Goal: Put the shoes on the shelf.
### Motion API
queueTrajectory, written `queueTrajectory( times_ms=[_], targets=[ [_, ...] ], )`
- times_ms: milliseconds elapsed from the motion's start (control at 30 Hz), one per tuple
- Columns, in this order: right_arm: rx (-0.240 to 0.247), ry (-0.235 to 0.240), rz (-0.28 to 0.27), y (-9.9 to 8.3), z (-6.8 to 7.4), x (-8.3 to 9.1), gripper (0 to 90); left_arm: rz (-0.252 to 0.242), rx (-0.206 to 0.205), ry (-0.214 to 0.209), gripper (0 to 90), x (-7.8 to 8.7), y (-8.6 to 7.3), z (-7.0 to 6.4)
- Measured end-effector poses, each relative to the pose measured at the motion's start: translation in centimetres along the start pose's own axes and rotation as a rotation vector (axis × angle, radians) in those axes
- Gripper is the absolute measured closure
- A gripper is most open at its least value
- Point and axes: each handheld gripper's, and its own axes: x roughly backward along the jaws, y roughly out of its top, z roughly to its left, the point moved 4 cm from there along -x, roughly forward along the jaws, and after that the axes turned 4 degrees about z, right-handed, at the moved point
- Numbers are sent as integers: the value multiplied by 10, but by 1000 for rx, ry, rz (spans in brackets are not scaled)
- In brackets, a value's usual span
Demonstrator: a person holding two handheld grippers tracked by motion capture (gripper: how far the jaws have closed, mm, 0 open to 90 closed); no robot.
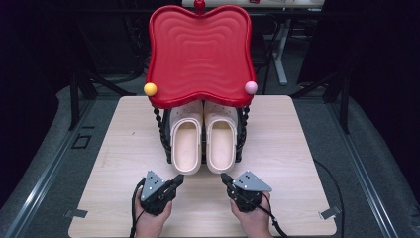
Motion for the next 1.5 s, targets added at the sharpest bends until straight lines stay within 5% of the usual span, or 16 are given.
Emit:
queueTrajectory(
  times_ms=[467,933,1500],
  targets=[
    [7,-42,-27,15,-10,-6,900,-17,-11,19,900,-13,21,13],
    [10,-65,-41,34,-23,-21,899,-48,60,46,899,-30,41,33],
    [-10,-89,-27,45,-35,-43,899,-11,48,71,899,-54,51,39]
  ],
)
